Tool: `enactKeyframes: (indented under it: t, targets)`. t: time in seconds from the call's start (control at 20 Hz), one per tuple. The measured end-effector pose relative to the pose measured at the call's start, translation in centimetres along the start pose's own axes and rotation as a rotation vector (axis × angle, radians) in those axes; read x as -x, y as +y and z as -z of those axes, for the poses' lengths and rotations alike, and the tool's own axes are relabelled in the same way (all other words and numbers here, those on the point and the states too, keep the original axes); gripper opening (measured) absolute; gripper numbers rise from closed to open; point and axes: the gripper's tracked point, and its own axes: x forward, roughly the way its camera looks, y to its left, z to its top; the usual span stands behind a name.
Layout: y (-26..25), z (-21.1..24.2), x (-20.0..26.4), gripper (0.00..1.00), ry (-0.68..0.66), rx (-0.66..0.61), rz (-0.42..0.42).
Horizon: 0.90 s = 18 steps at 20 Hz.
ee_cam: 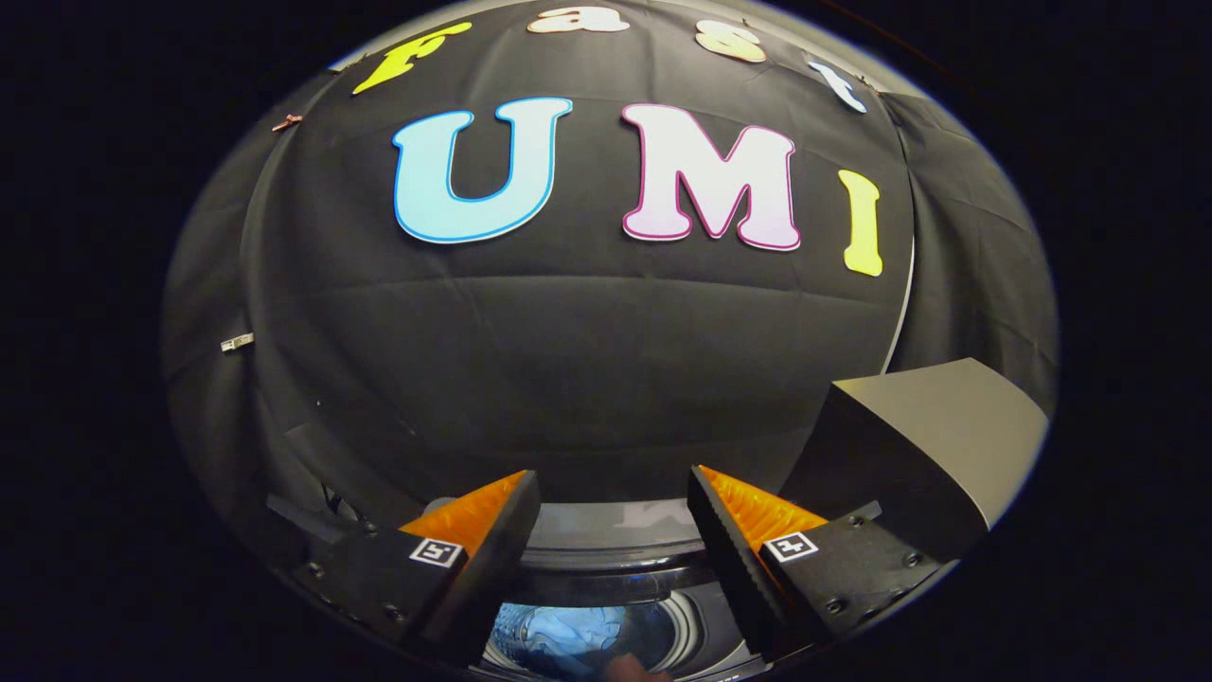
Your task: Put the clothes into the washing machine and then close the washing machine lid.
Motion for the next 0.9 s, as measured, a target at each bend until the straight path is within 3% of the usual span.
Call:
enactKeyframes:
  t: [0.35, 0.65, 0.9]
  targets:
    - [0.1, 0.8, 0.1, 0.99, 0.044, -0.002, 0.008]
    - [2.1, 3.7, 0.0, 0.99, 0.159, -0.009, -0.066]
    - [2.1, 3.0, 0.1, 0.99, 0.134, 0.014, -0.057]
